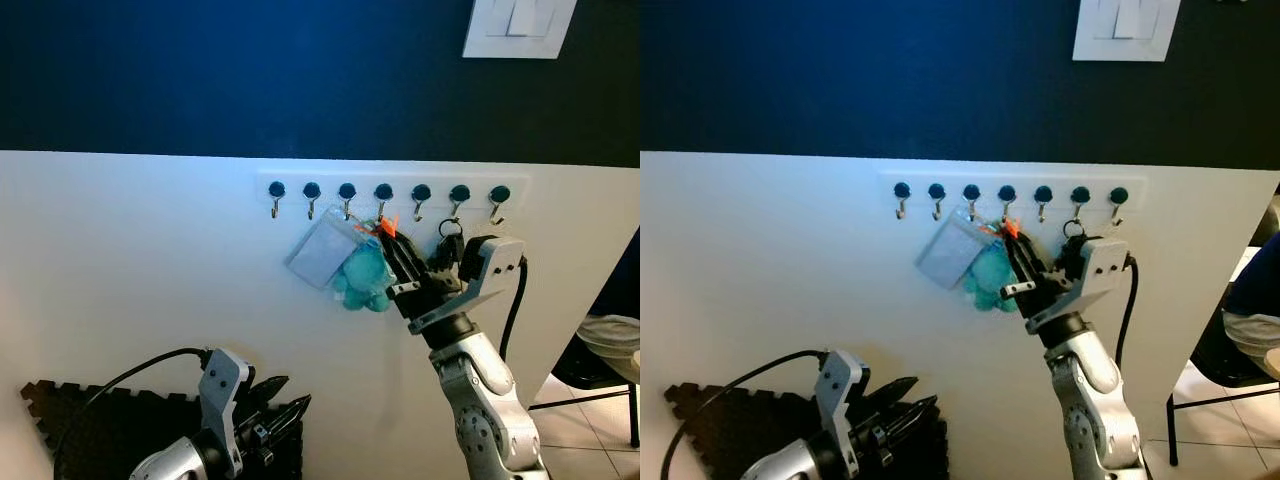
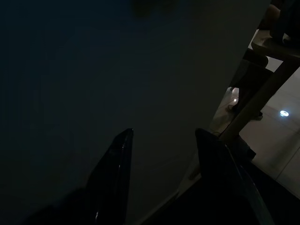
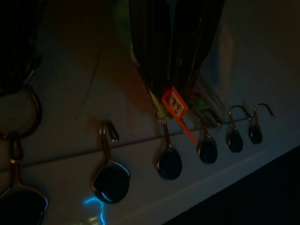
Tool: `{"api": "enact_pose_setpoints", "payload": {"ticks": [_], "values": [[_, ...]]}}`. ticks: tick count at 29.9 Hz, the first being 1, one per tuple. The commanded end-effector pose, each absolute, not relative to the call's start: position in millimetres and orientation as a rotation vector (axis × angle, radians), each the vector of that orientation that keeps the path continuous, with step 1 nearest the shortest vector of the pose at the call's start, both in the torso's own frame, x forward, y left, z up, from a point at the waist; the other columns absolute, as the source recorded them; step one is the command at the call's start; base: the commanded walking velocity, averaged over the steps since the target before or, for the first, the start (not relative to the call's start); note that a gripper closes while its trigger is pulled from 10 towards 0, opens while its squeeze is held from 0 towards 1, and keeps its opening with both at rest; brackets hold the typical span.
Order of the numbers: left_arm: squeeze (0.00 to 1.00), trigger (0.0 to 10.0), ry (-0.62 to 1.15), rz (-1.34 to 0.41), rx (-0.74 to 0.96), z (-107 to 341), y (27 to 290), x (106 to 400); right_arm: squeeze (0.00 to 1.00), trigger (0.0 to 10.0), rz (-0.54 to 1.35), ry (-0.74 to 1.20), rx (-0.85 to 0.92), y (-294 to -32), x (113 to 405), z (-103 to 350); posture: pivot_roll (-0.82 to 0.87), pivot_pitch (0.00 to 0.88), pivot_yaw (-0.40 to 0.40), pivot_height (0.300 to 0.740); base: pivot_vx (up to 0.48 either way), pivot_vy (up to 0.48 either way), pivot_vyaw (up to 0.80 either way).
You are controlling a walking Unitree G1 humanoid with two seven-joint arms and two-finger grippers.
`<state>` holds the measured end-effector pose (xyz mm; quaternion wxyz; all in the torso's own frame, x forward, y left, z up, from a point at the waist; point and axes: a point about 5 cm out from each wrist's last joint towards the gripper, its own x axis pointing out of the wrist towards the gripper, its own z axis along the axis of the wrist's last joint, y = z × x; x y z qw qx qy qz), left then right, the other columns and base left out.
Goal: Hang keys on a hook
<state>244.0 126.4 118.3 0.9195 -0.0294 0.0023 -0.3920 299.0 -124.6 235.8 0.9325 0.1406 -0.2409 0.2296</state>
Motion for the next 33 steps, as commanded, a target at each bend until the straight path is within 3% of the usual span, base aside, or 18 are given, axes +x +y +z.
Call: {"api": "enact_pose_setpoints", "payload": {"ticks": [1,33], "values": [[0.00,10.0,0.016,-0.810,-0.048,117.1,126.9,241.4,0.00,10.0,0.478,-0.438,0.295,-122.1,298.2,225.7,0.09,0.049,0.002,0.740,0.000,0.000,0.00],[0.00,10.0,0.006,-0.797,-0.041,119.1,129.5,243.4,0.00,10.0,0.726,-0.565,0.341,-71.7,274.2,257.4,0.09,0.047,0.002,0.740,0.000,0.000,0.00]]}}
